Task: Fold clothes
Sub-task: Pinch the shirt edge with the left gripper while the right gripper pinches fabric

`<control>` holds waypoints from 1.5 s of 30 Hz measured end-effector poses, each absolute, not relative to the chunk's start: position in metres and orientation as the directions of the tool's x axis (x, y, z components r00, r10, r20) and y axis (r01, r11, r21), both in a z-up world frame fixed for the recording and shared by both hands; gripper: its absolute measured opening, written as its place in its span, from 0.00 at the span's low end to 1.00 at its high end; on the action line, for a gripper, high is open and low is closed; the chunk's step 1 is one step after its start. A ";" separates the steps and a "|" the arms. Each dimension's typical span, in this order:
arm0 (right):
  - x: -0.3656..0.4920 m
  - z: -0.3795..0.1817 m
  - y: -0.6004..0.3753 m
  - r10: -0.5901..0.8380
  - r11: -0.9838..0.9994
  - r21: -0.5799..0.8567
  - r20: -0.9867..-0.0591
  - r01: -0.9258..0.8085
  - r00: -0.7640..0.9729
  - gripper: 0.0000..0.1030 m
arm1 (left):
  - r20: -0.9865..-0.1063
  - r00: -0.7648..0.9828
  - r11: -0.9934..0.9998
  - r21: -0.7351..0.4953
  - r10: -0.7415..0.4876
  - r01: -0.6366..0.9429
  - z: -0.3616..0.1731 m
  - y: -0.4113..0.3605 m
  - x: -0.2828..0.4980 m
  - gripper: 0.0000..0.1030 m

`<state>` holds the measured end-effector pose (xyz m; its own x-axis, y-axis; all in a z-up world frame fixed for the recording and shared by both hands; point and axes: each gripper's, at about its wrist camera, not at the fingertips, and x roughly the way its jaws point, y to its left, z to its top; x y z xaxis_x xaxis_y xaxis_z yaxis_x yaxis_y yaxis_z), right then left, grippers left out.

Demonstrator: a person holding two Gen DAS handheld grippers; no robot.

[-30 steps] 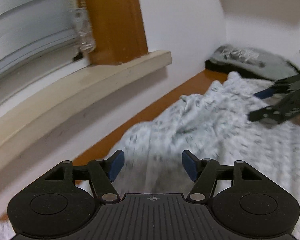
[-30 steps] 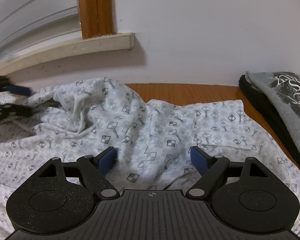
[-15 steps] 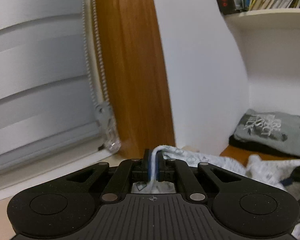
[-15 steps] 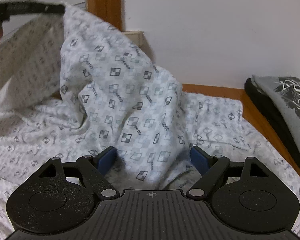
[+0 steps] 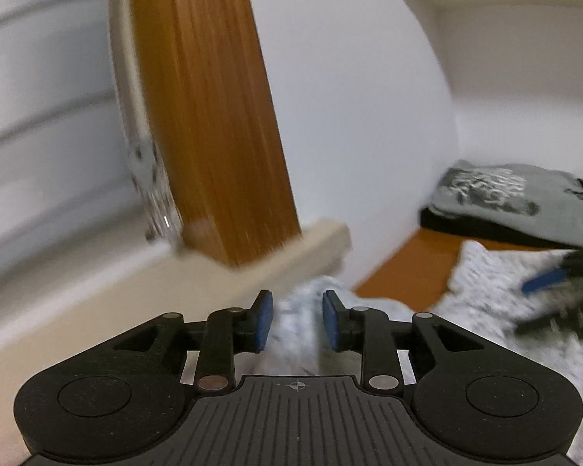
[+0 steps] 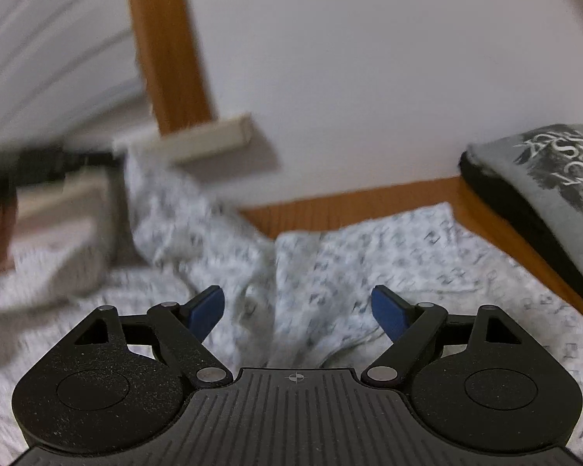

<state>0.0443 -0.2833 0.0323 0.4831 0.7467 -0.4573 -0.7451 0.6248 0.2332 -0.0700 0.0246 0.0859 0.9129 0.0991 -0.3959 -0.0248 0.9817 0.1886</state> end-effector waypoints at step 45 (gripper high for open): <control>0.096 0.057 -0.332 0.469 0.813 -0.127 -0.434 -0.568 0.769 0.07 | -0.603 0.797 0.984 0.159 0.037 0.075 0.057 0.053 0.018 0.08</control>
<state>0.0959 -0.3318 0.0566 0.7691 0.4693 -0.4339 -0.5679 0.8132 -0.1270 0.0175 0.0528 0.0566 0.7968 0.0369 -0.6031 0.0750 0.9844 0.1593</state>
